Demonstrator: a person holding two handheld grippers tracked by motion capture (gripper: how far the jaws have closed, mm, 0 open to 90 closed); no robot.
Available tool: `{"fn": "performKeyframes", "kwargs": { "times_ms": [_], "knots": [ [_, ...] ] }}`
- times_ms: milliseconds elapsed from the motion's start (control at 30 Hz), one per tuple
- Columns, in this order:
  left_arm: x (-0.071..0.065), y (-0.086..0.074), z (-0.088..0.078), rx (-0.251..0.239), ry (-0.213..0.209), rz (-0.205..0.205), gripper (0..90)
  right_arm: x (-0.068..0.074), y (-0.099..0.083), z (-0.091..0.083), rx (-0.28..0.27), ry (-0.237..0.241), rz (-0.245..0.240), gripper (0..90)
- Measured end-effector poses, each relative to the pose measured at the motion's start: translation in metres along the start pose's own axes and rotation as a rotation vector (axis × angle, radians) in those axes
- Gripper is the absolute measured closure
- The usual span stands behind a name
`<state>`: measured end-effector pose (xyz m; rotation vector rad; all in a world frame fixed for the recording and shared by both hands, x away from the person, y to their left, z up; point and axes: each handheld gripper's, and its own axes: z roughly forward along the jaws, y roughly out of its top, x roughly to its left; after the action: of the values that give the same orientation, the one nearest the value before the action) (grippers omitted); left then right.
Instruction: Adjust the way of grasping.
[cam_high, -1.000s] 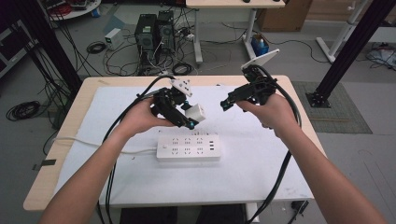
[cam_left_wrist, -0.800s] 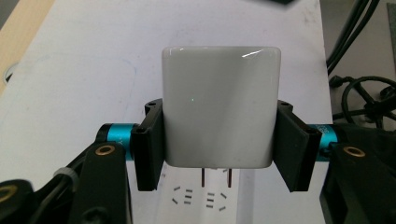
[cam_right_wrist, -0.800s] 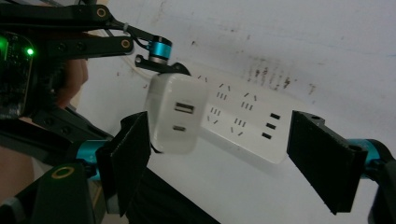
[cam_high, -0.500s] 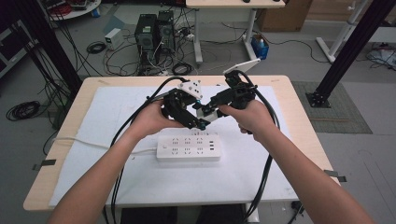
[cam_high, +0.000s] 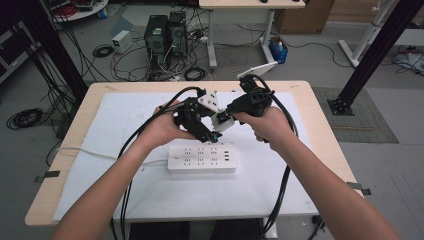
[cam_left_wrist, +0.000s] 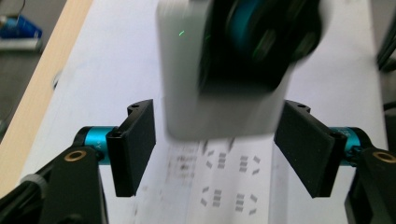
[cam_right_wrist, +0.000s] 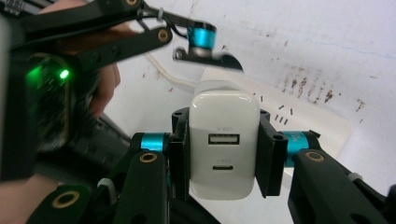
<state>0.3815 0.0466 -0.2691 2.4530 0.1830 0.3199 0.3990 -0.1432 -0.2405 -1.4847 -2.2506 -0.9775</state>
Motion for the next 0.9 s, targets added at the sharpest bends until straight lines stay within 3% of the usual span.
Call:
{"fn": "performKeyframes", "kwargs": {
  "times_ms": [133,267,500,533,567,633,767,800,900],
  "knots": [
    [0.005,-0.012,-0.007,0.078,0.014,-0.039,27.2,-0.003,0.002,-0.01,-0.019,-0.057,-0.051,62.6],
    [0.016,-0.028,-0.019,0.177,0.037,-0.083,25.2,-0.011,0.003,-0.024,-0.034,-0.157,-0.116,62.6],
    [0.032,-0.056,-0.044,0.295,0.068,-0.217,25.1,-0.023,0.002,-0.041,-0.03,-0.317,-0.182,62.6],
    [0.035,-0.059,-0.046,0.316,0.064,-0.229,25.1,-0.024,0.001,-0.041,-0.01,-0.362,-0.207,62.6],
    [0.037,-0.062,-0.049,0.331,0.068,-0.244,25.1,-0.024,0.001,-0.041,-0.01,-0.362,-0.207,62.6],
    [0.04,-0.068,-0.053,0.364,0.063,-0.281,25.1,-0.023,0.001,-0.04,0.029,-0.406,-0.233,62.6],
    [0.046,-0.079,-0.059,0.407,0.067,-0.326,25.1,-0.017,0.001,-0.033,0.089,-0.444,-0.297,62.6],
    [0.047,-0.082,-0.06,0.414,0.055,-0.339,25.1,-0.014,0.001,-0.027,0.125,-0.442,-0.328,62.6],
    [0.049,-0.088,-0.06,0.441,0.049,-0.36,25.1,-0.01,0.001,-0.021,0.166,-0.451,-0.359,62.6]
  ]
}}
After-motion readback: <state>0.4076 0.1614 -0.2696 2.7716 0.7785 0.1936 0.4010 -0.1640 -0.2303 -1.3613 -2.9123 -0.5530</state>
